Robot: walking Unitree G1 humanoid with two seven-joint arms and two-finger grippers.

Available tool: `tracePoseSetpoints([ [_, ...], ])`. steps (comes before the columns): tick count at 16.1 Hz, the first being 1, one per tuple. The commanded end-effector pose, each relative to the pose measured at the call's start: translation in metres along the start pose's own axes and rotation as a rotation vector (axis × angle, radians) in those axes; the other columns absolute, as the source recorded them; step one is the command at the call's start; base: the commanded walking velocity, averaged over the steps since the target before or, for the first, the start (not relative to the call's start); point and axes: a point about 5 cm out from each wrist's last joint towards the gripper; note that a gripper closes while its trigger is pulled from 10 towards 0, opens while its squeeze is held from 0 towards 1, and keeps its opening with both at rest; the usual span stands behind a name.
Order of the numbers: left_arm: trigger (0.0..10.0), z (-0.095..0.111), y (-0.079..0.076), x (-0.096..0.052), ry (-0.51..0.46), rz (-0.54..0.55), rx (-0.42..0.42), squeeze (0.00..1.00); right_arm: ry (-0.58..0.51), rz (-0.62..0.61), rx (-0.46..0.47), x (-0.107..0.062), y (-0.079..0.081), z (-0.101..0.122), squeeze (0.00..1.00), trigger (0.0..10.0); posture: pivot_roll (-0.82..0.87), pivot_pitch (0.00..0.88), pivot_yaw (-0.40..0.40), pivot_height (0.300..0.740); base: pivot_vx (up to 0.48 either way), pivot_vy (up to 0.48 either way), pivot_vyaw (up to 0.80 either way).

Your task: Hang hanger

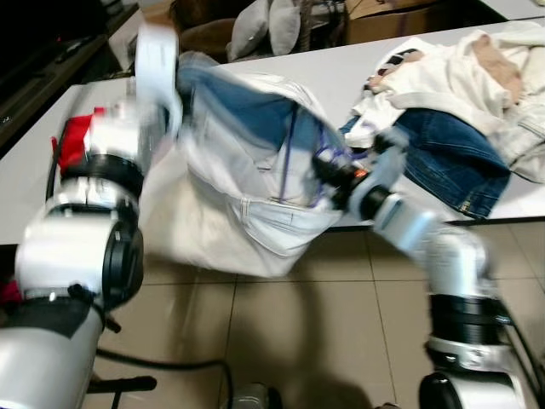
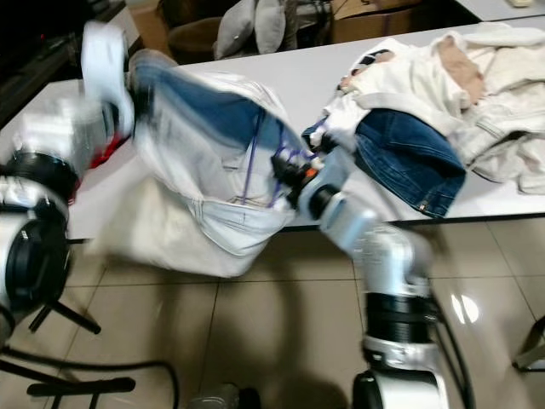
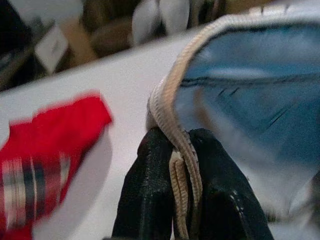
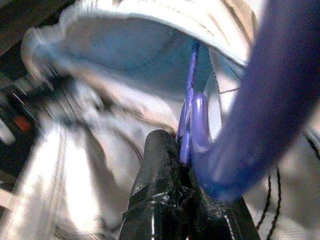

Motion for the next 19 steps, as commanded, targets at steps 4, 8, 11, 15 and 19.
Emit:
tracePoseSetpoints([
  [4,0.0,-0.075,0.01,-0.003,0.183,0.004,0.149,0.0,-0.058,0.129,-0.031,-0.028,0.031,0.036,0.0,10.0,-0.11,0.0,0.245,0.74,0.0,0.0,0.0],
  [8,0.0,-0.144,-0.012,-0.012,0.349,-0.141,0.174,0.0,-0.107,0.223,-0.033,-0.036,0.052,0.067,0.0,10.0,-0.13,0.0,0.223,0.74,0.0,0.0,0.0],
  [11,0.0,-0.172,-0.029,-0.019,0.385,-0.259,0.092,0.0,-0.099,0.231,-0.054,-0.037,0.054,0.08,0.0,10.0,-0.15,0.0,0.206,0.74,0.0,0.0,0.0],
  [15,10.0,-0.188,-0.042,-0.031,0.277,-0.423,-0.116,1.0,-0.09,0.251,-0.046,-0.028,0.062,0.094,0.0,10.0,-0.14,0.0,0.16,0.74,0.0,0.0,0.0],
  [19,10.0,-0.159,-0.022,-0.052,0.035,-0.504,-0.246,1.0,-0.051,0.245,-0.048,-0.023,0.059,0.091,0.0,10.0,-0.12,0.0,0.115,0.74,0.0,0.0,0.0],
])
Point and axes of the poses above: a point about 5 cm out from each wrist's last joint towards the gripper, its own x axis pointing out of the wrist towards the gripper, its own z axis along the axis of the wrist's last joint, y = z × x, and after that the axes turned 7 degrees about -x, right-handed
